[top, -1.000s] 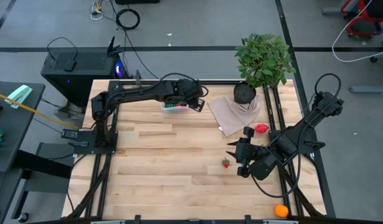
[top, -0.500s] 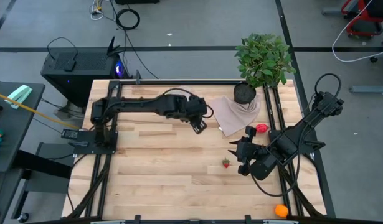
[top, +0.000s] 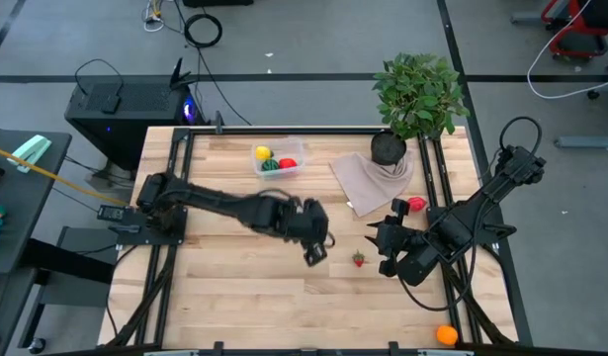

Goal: Pick and placing Produce into tupperware
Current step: Put the red strawberry into the container

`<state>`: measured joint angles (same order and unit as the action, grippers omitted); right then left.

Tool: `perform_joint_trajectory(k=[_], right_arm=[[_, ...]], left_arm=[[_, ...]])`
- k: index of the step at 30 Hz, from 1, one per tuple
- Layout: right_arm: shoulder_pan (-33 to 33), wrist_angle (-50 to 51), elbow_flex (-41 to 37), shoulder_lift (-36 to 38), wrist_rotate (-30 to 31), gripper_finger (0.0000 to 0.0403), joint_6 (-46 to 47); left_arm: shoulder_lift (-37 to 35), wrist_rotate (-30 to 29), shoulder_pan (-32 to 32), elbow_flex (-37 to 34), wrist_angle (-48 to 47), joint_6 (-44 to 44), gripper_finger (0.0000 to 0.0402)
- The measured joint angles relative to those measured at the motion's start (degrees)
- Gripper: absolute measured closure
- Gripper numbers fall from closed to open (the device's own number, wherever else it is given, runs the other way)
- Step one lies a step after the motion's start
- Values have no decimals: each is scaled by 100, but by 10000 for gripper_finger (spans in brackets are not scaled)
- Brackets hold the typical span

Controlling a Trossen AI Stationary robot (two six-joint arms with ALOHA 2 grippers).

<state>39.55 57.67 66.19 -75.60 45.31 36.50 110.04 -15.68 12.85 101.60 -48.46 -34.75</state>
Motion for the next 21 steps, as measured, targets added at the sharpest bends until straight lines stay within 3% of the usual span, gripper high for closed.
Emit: perform_joint_trajectory(k=[12,17,21], right_arm=[[35,-2,0,1,-396,259,229],[35,-2,0,1,-396,259,263],[33,-2,0,1,-391,259,385]], left_arm=[[-7,-115,1115,2,-898,-670,318],[-23,-550,1321,0,-705,-662,341],[-37,-781,1438,0,20,-407,367]])
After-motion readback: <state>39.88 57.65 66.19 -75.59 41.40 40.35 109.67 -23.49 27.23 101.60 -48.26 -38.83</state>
